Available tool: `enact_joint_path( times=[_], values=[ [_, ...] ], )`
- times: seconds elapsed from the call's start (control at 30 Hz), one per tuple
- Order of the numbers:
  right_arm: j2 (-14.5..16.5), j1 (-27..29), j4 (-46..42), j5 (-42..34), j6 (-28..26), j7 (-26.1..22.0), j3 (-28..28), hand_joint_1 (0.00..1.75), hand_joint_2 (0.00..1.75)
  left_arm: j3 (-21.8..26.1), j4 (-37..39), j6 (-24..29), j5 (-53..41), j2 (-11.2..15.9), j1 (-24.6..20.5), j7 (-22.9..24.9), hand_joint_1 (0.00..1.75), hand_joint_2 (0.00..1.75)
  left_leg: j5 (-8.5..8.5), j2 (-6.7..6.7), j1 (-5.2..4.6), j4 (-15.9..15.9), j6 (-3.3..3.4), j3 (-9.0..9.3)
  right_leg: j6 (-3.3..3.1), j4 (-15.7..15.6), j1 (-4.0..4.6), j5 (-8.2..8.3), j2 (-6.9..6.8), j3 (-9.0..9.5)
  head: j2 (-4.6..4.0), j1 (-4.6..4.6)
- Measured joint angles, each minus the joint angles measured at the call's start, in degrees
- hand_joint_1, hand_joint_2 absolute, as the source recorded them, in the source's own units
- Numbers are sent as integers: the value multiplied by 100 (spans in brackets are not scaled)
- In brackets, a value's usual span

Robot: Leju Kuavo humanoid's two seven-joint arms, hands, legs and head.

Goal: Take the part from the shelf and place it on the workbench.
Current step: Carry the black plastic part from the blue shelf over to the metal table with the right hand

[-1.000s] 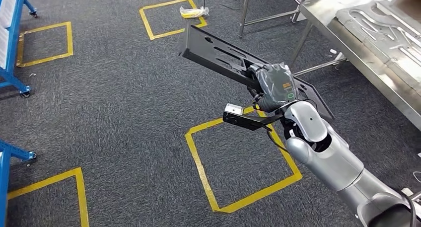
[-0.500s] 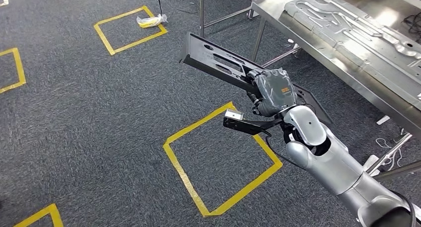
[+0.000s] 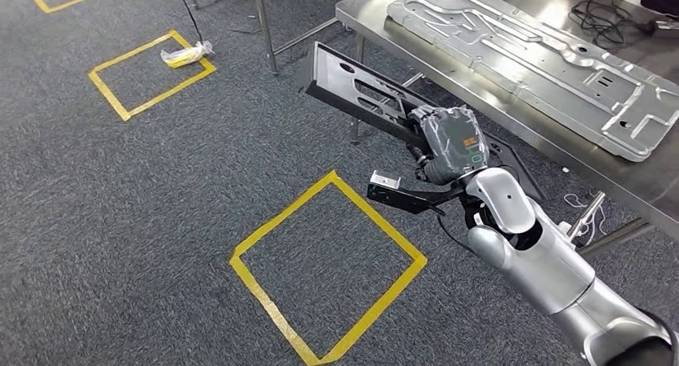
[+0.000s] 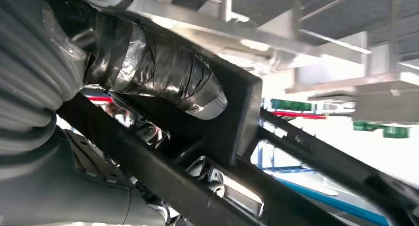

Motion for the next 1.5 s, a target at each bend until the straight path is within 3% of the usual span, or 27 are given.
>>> enact_joint_path(
  times=[0.07, 0.13, 0.2, 0.23, 0.3, 0.37, 0.43, 0.5, 0.6, 0.67, 0.7, 0.73, 0.8, 0.83, 0.87, 0.9, 0.93, 1.0, 1.07, 1.13, 1.2, 1.23, 1.27, 1.3, 1.37, 1.4, 1.5],
  values=[
    [-5, -24, -9, 1, 3, 1, -5, 175, 175, -10, 0, 0, -1, -4, -2, -2, 0, 175, -122, -211, 1, 747, 10, -492, -94, -12, 26, -64, 130, 94, 0, 0],
    [8, -5, -9, 2, 9, -1, 1, 175, 175, -21, 0, 2, -1, -4, 12, 3, 0, 175, -380, -286, -61, 1346, 36, -1016, -170, -13, 71, -148, 284, 198, 0, -1],
    [20, 31, -9, 2, 15, 0, 7, 175, 175, -26, 0, 6, -1, -2, 37, 7, 0, 175, -403, -332, -168, 1297, 142, -1268, -210, -13, 114, -239, 470, 316, 0, -1],
    [20, 44, -8, 2, 17, 1, 8, 175, 175, -27, 0, 8, -1, 2, 51, 8, 0, 175, -201, -400, -237, 990, 249, -1262, -219, -14, 130, -284, 566, 372, 0, -1],
    [22, 78, 4, 4, 19, 2, 9, 175, 175, -27, 0, 9, -1, 27, 75, 6, 0, 175, 467, -702, -372, 221, 512, -1118, -219, -24, 136, -370, 739, 475, 0, 1],
    [25, 121, 16, 7, 23, 1, 14, 175, 175, -31, 0, 8, -4, 57, 79, 1, 0, 175, 864, -881, -443, -208, 663, -931, -191, -76, 113, -422, 885, 573, 0, 2],
    [20, 108, 3, 9, 31, 5, 11, 175, 175, -36, 0, 10, -7, 49, 52, -3, 0, 175, 852, -746, -447, -350, 699, -750, -164, -145, 123, -429, 967, 670, 0, -1],
    [5, 48, -23, 14, 35, 8, -7, 175, 175, -38, 0, 14, -8, 28, 31, -6, 0, 175, 828, -597, -413, -531, 720, -549, -160, 2, 185, -484, 746, 656, 0, 8],
    [-7, 28, -16, 28, 48, 5, -17, 175, 175, -41, 0, 10, -9, 19, 33, -14, 0, 175, 752, -418, -340, -717, 654, -259, -109, 904, 180, -874, 262, 210, 0, 26],
    [-5, 57, -1, 42, 82, 8, -13, 175, 175, -43, 0, 7, -12, 11, 41, -14, 0, 175, 642, -291, -274, -734, 562, -119, 5, 1270, 95, -1030, 194, -79, 0, 26],
    [-5, 56, 3, 64, 102, 14, -11, 175, 175, -44, 0, 4, -13, 7, 52, -19, 0, 175, 576, -223, -227, -725, 512, -51, 99, 1162, 35, -921, 162, -111, 0, 26],
    [-5, 41, 4, 99, 122, 24, -10, 175, 175, -44, 0, 3, -12, 3, 67, -28, 0, 175, 509, -155, -178, -709, 463, 15, 204, 878, -31, -690, 104, -65, 0, 27],
    [4, -25, 8, 204, 167, 55, -1, 175, 175, -44, 0, 2, -9, 9, 99, -55, 0, 175, 368, -32, -106, -652, 355, 131, 424, 105, -122, -129, -185, 112, 0, 32],
    [15, -73, 11, 253, 198, 74, 10, 175, 175, -45, 0, 3, -7, 13, 105, -69, 0, 175, 308, 23, -97, -624, 297, 165, 433, -135, -109, 12, -326, 170, 0, 35],
    [30, -117, 12, 295, 227, 96, 23, 175, 175, -46, 0, 5, -5, 17, 106, -79, 0, 175, 249, 79, -107, -597, 241, 192, 393, -249, -86, 66, -415, 187, 0, 36],
    [44, -165, 10, 347, 250, 130, 34, 175, 175, -48, -1, 7, -4, 21, 104, -86, 0, 175, 198, 127, -116, -586, 188, 224, 303, -218, -43, 4, -420, 174, 0, 36],
    [53, -220, 6, 417, 266, 174, 43, 175, 175, -50, -1, 7, -6, 12, 89, -90, 0, 175, 151, 178, -126, -564, 139, 255, 183, -191, -38, -24, -358, 190, 0, 34],
    [80, -372, 10, 620, 330, 277, 61, 175, 175, -57, -2, 8, -15, 4, 58, -90, 0, 175, 66, 108, -88, -328, 71, 215, 52, -153, -49, -95, -235, 252, 0, 37],
    [165, -605, 77, 816, 488, 344, 151, 175, 175, -66, -2, 9, -38, 0, 38, -91, 0, 175, -122, -132, -51, 354, 28, -123, -45, -168, -51, -158, -129, 356, 0, 38],
    [315, -823, 201, 929, 634, 361, 331, 175, 175, -72, -1, 9, -62, 0, 45, -92, 0, 175, -466, -293, -69, 1135, 30, -603, -110, -188, -25, -231, -3, 468, 0, 36],
    [465, -973, 320, 960, 697, 359, 496, 175, 175, -75, 0, 10, -73, 0, 66, -91, 0, 175, -631, -340, -134, 1351, 140, -916, -144, -206, 30, -317, 127, 598, 0, 36],
    [523, -1036, 364, 965, 708, 358, 548, 175, 175, -76, 0, 11, -77, 0, 80, -91, 0, 175, -516, -356, -188, 1168, 244, -967, -155, -214, 66, -363, 176, 662, 0, 36],
    [570, -1095, 400, 973, 712, 359, 585, 175, 175, -77, 0, 13, -78, 1, 96, -92, 0, 175, -250, -379, -258, 843, 373, -965, -164, -223, 103, -408, 211, 724, 0, 36],
    [605, -1148, 431, 984, 710, 357, 616, 175, 175, -77, 0, 13, -81, 13, 114, -93, 0, 175, 146, -414, -347, 449, 517, -933, -168, -226, 139, -458, 232, 780, 0, 38],
    [660, -1252, 490, 1006, 727, 352, 681, 175, 175, -80, 0, 11, -98, 31, 135, -104, 0, 175, 709, -451, -479, -109, 693, -852, -152, -242, 200, -558, 257, 872, 0, 42],
    [695, -1328, 516, 1012, 755, 349, 712, 175, 175, -83, 0, 10, -110, 36, 136, -111, 0, 175, 810, -448, -507, -224, 718, -822, -140, -236, 220, -597, 262, 905, 0, 41],
    [879, -1706, 566, 1016, 887, 351, 789, 175, 175, -96, 0, 11, -156, 5, 101, -134, 0, 175, 734, -395, -448, -297, 715, -697, -92, -92, 255, -683, 233, 908, 0, 36]
  ],
)
